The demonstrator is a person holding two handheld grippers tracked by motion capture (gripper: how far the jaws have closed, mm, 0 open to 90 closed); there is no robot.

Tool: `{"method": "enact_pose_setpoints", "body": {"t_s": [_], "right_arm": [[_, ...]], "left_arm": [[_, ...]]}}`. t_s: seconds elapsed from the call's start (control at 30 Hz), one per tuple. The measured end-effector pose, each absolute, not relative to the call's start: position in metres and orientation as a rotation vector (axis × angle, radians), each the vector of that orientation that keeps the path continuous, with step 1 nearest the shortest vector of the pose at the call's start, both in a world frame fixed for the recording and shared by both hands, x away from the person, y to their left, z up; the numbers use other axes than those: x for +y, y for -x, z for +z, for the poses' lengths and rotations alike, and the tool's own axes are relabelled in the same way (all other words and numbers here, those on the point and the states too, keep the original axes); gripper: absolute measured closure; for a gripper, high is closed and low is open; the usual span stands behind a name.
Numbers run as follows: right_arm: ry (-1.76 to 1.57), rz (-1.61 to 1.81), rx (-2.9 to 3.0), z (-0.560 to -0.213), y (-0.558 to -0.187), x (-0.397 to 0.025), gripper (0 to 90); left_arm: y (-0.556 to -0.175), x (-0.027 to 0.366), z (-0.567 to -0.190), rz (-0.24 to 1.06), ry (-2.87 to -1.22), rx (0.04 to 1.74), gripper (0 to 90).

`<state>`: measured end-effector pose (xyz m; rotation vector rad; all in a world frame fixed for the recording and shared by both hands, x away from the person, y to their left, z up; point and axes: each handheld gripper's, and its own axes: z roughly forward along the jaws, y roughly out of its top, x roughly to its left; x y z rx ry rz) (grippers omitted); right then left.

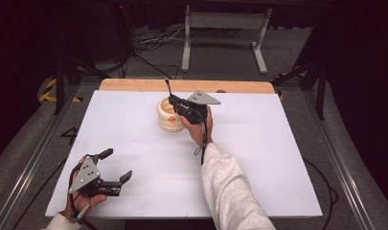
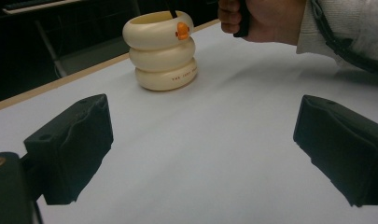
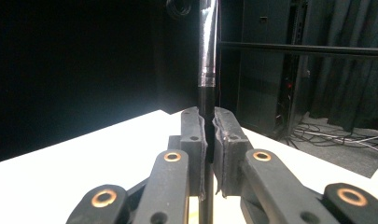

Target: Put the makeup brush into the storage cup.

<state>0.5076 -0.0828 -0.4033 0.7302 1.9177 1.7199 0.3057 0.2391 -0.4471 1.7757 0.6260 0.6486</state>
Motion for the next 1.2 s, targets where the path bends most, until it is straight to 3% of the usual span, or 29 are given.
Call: {"method": "enact_pose_setpoints", "body": {"t_s": [0.27, 0.33, 0.53, 1.2], "right_arm": [[-0.728, 1.71, 1.927, -0.404, -0.508, -0.083, 80.7], [-0.719, 1.693, 1.927, -0.403, -0.507, -0.083, 72.5], [-0.722, 1.661, 1.909, -0.398, -0.502, -0.09, 61.2], [-0.7, 1.567, 1.89, -0.379, -0.481, -0.123, 38.4]], "left_arm": [[-0.305, 0.239, -0.447, 0.65, -1.774, 0.627, 5.4], [-0.305, 0.24, -0.446, 0.651, -1.77, 0.629, 5.3], [-0.305, 0.24, -0.446, 0.655, -1.766, 0.63, 5.2], [-0.305, 0.238, -0.446, 0.673, -1.788, 0.631, 5.1]]}}
